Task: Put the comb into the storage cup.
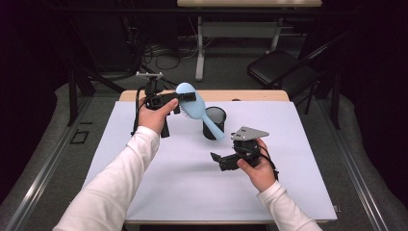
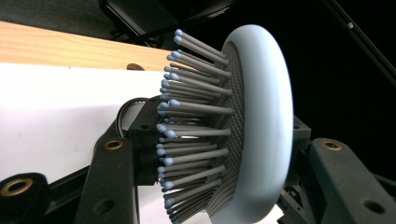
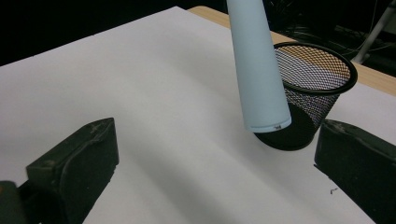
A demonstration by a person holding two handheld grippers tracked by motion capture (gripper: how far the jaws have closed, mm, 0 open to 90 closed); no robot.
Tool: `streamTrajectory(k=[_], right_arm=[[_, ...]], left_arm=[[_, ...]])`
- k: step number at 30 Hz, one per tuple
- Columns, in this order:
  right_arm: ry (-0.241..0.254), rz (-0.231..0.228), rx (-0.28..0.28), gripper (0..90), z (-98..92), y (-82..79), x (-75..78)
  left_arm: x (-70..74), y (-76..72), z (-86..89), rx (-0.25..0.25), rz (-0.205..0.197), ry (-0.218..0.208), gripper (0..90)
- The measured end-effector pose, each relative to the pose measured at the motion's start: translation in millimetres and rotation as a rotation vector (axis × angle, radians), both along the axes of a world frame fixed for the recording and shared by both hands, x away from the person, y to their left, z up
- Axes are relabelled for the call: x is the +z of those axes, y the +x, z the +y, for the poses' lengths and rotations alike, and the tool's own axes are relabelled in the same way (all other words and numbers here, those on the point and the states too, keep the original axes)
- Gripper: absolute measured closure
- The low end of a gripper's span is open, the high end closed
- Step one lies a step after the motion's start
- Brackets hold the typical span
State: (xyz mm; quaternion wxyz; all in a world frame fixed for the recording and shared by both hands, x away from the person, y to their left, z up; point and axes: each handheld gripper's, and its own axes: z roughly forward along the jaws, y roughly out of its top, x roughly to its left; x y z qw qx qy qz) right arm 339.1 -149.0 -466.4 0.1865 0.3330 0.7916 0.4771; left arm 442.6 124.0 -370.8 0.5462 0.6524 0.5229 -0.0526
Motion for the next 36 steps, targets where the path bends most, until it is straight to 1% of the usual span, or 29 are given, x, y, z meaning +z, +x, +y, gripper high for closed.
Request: streamTrajectory(k=[1,4,12,16,20,24,30,33,36], right_arm=[[-0.002,-0.001,-0.004,0.0,-1.1,-0.1,0.2],[-0.008,0.001,-0.016,0.0,-2.9,0.1,0.1],[-0.011,0.011,-0.024,0.0,-5.6,0.9,-1.9],[-0.009,0.016,-0.028,0.0,-6.8,1.1,-3.2],[-0.008,0.017,-0.029,0.0,-7.8,1.5,-4.1],[-0.007,0.019,-0.03,0.0,-7.7,1.3,-5.0],[-0.011,0.02,-0.031,0.0,-8.5,1.1,-6.3],[-0.006,0.018,-0.033,0.0,-8.9,1.3,-7.1],[-0.002,0.021,-0.035,0.0,-9.8,1.9,-7.9]], left_arm=[[2.5,1.2,0.0,-0.001,-0.005,0.011,48.0],[5.1,2.1,-0.8,0.009,-0.006,0.007,48.0],[15.7,6.4,-0.6,0.029,-0.025,0.029,48.0],[21.0,7.3,-1.4,0.032,-0.033,0.037,48.0],[26.2,7.5,-3.7,0.032,-0.047,0.062,48.0],[30.2,7.8,-6.5,0.031,-0.055,0.068,48.0],[36.6,9.1,-12.5,0.032,-0.078,0.112,48.0],[37.5,9.7,-14.3,0.033,-0.084,0.119,48.0],[37.8,11.2,-17.4,0.034,-0.091,0.134,48.0]])
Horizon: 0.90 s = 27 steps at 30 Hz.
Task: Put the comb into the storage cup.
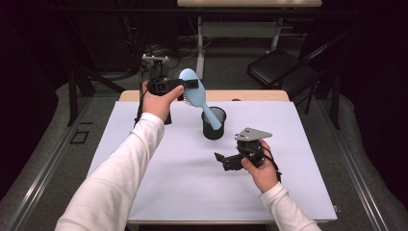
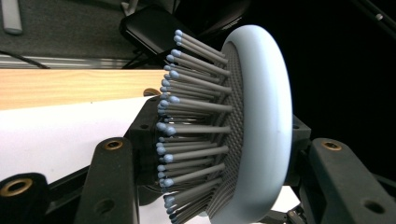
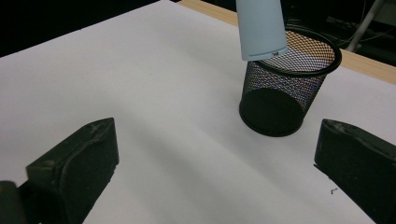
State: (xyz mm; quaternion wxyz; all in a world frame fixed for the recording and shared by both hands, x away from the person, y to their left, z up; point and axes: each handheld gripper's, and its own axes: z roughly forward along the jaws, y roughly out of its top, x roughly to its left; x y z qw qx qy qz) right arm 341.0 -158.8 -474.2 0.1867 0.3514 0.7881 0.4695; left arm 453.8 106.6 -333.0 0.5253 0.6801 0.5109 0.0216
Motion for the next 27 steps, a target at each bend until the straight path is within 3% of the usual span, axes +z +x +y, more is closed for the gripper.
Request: streamTrajectory(k=[7,27], right_arm=[[-0.009,-0.009,-0.007,0.0,-0.6,0.2,-1.0],[-0.005,-0.003,-0.015,0.0,-4.3,0.7,-4.1]], left_arm=[[0.1,2.8,-7.8,-0.001,-0.041,0.042,48.0],[-6.7,10.3,-13.3,0.031,-0.168,0.083,48.1]])
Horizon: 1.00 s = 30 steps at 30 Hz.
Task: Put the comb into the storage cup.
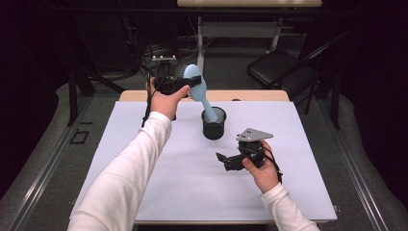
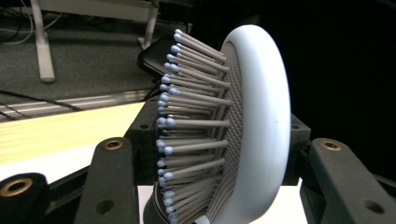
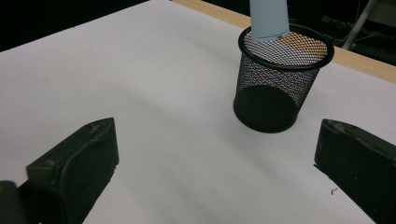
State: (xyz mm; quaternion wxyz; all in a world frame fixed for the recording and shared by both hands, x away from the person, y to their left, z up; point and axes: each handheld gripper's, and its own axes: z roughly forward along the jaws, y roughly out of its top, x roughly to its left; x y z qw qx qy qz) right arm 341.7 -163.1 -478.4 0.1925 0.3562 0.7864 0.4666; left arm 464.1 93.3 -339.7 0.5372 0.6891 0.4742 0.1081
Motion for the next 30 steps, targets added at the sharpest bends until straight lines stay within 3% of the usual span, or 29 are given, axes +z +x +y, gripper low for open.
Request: streamTrajectory(k=[11,19,30], right_arm=[[0.006,0.0,-0.007,0.0,-0.2,0.9,-1.5],[0.008,0.004,-0.012,0.0,-0.7,0.7,-2.9],[0.022,0.001,-0.011,0.0,2.3,1.3,-3.5]], left_arm=[[-4.8,5.4,-1.7,0.029,-0.023,-0.017,48.1],[-8.8,9.1,-5.9,0.033,-0.043,-0.002,48.2],[-18.5,13.2,-18.9,0.034,-0.041,0.026,48.2]])
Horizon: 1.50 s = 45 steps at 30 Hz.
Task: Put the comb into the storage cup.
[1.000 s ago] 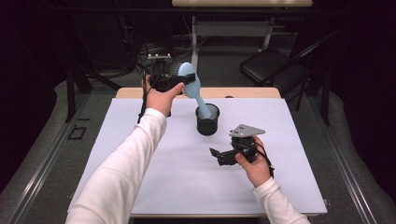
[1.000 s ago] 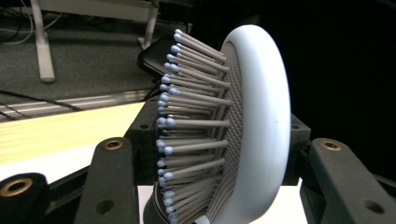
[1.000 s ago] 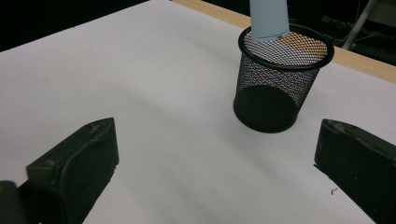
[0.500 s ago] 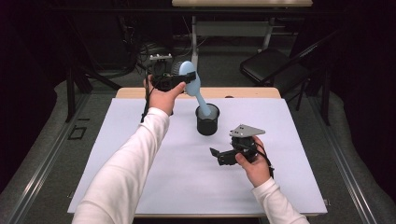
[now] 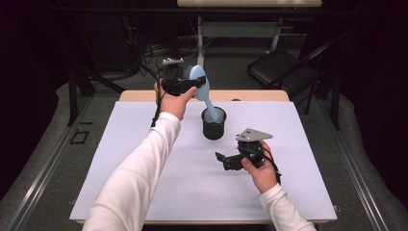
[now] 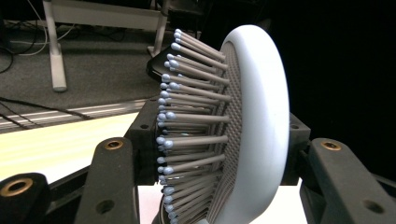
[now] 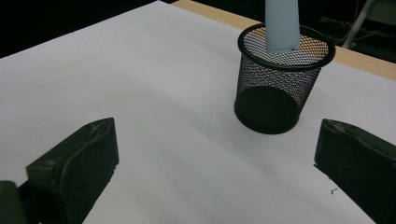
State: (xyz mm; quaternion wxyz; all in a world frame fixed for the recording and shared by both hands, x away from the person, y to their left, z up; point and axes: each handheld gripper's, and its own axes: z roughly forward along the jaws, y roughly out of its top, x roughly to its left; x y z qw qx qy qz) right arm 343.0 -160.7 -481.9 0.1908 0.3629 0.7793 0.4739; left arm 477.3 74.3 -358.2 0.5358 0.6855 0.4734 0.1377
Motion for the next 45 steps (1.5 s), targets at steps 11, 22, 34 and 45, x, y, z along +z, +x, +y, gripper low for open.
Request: streamTrajectory(k=[11,22,34,45], right_arm=[[0.003,0.002,-0.015,0.0,-0.5,0.3,0.0],[0.003,0.008,-0.021,0.0,-3.3,0.6,-4.0],[-0.003,0.014,-0.014,0.0,-1.8,0.3,-7.2],[-0.006,0.023,-0.015,0.0,-2.8,-0.1,-8.6]], left_arm=[[-16.2,2.7,-2.6,0.013,-0.003,-0.004,48.2],[-29.5,5.2,-1.2,0.02,-0.002,-0.002,48.2],[-45.4,5.9,-4.3,0.023,0.008,0.012,48.2],[-55.1,5.9,-11.9,0.014,-0.016,0.06,48.2]])
